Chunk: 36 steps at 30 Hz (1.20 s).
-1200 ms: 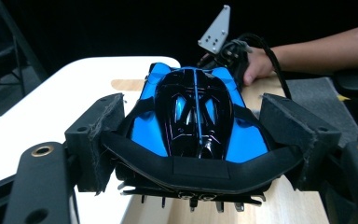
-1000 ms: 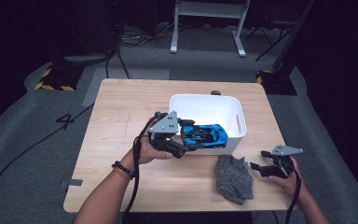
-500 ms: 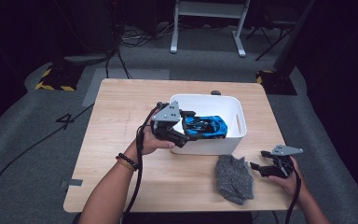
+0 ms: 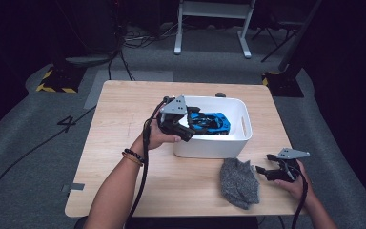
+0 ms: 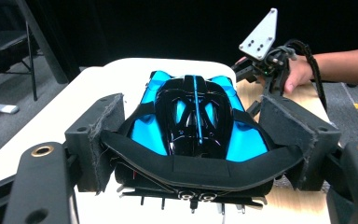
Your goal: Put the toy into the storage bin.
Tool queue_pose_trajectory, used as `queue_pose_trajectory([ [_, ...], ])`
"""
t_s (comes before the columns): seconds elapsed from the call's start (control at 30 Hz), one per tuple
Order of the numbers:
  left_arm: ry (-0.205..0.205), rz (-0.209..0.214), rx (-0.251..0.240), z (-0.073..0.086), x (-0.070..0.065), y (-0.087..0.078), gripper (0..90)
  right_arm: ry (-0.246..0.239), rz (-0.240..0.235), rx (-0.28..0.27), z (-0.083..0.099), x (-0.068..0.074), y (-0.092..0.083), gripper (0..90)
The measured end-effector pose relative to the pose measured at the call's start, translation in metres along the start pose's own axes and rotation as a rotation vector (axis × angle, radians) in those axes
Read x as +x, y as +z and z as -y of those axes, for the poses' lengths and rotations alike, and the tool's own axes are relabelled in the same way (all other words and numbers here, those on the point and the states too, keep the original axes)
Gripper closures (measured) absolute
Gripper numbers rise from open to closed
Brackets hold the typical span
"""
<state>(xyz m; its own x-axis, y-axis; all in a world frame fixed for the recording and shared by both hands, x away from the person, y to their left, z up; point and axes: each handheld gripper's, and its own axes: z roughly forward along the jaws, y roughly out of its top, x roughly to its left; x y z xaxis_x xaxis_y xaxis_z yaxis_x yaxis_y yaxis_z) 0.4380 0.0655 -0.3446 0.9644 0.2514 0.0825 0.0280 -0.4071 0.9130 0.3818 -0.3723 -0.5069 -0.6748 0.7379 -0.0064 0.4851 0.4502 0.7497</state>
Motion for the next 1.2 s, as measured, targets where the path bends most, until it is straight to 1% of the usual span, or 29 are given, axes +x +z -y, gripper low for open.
queue_pose_trajectory([
  [0.03,-0.006,-0.002,0.007,0.0,0.003,0.001,24.8,0.0,0.0,0.0,0.0,0.0,0.0,21.8],
  [0.17,-0.005,0.003,0.018,0.0,0.006,0.004,24.8,-0.001,0.0,0.0,0.0,0.0,0.0,21.8],
  [0.2,-0.001,0.0,0.036,0.001,0.008,0.006,24.8,0.0,0.0,0.0,0.0,0.0,0.0,21.8],
  [0.23,-0.001,0.0,0.036,0.001,0.008,0.006,24.8,0.0,0.0,0.0,0.0,0.0,0.0,21.8],
  [0.27,-0.005,0.007,0.049,0.001,0.01,0.008,24.8,0.0,0.0,0.0,0.0,0.0,0.0,21.8],
  [0.33,-0.007,0.01,0.057,0.001,0.011,0.01,24.8,0.0,0.0,0.0,0.0,0.0,0.0,21.8],
  [0.37,-0.004,0.019,0.084,0.002,0.012,0.014,24.8,0.0,0.0,0.0,0.0,0.0,0.0,21.8],
  [0.53,-0.007,0.026,0.117,0.004,0.017,0.02,24.8,0.0,0.0,0.0,0.0,0.0,0.0,21.8],
  [0.57,-0.008,0.026,0.137,0.004,0.02,0.024,24.8,0.0,0.0,0.0,0.0,0.0,0.0,21.8],
  [0.63,-0.008,0.032,0.151,0.003,0.022,0.027,24.8,0.0,0.0,0.0,0.0,0.0,0.0,21.8],
  [0.7,-0.011,0.033,0.155,0.003,0.023,0.029,24.7,0.0,0.0,0.0,0.0,0.0,0.0,21.8],
  [0.73,-0.007,0.047,0.165,0.002,0.026,0.032,24.8,0.0,0.0,0.0,0.0,0.0,0.0,21.8],
  [0.77,-0.01,0.048,0.171,0.002,0.027,0.033,24.7,-0.001,0.001,0.0,0.0,0.0,0.0,21.8],
  [0.87,-0.014,0.046,0.182,0.003,0.03,0.037,24.8,-0.001,0.001,0.0,0.0,0.0,0.0,21.8],
  [0.9,-0.011,0.044,0.199,0.003,0.031,0.038,24.8,-0.001,0.001,0.0,0.0,0.0,0.0,21.8],
  [0.93,-0.015,0.042,0.208,0.003,0.031,0.04,24.7,-0.002,0.001,0.0,0.0,0.0,0.0,21.8],
  [0.97,-0.024,0.037,0.23,0.004,0.033,0.043,24.7,-0.002,0.001,0.0,0.0,0.0,0.0,21.8],
  [1.0,-0.024,0.037,0.23,0.004,0.033,0.043,24.7,-0.002,0.001,0.0,0.0,0.0,0.0,21.8],
  [1.07,-0.03,0.03,0.246,0.005,0.036,0.044,24.7,-0.002,0.001,0.0,0.0,0.0,0.0,21.8],
  [1.1,-0.034,0.034,0.251,0.005,0.037,0.044,24.7,-0.002,0.001,-0.001,0.0,0.0,0.0,21.8],
  [1.13,-0.034,0.034,0.251,0.005,0.037,0.044,24.7,-0.002,0.001,0.0,0.0,0.0,0.0,21.8],
  [1.17,-0.025,0.031,0.268,0.005,0.037,0.045,24.7,-0.001,0.001,0.0,0.0,0.0,0.0,21.8],
  [1.2,-0.025,0.031,0.268,0.005,0.037,0.045,24.7,-0.001,0.0,0.0,0.0,0.0,0.0,21.8],
])
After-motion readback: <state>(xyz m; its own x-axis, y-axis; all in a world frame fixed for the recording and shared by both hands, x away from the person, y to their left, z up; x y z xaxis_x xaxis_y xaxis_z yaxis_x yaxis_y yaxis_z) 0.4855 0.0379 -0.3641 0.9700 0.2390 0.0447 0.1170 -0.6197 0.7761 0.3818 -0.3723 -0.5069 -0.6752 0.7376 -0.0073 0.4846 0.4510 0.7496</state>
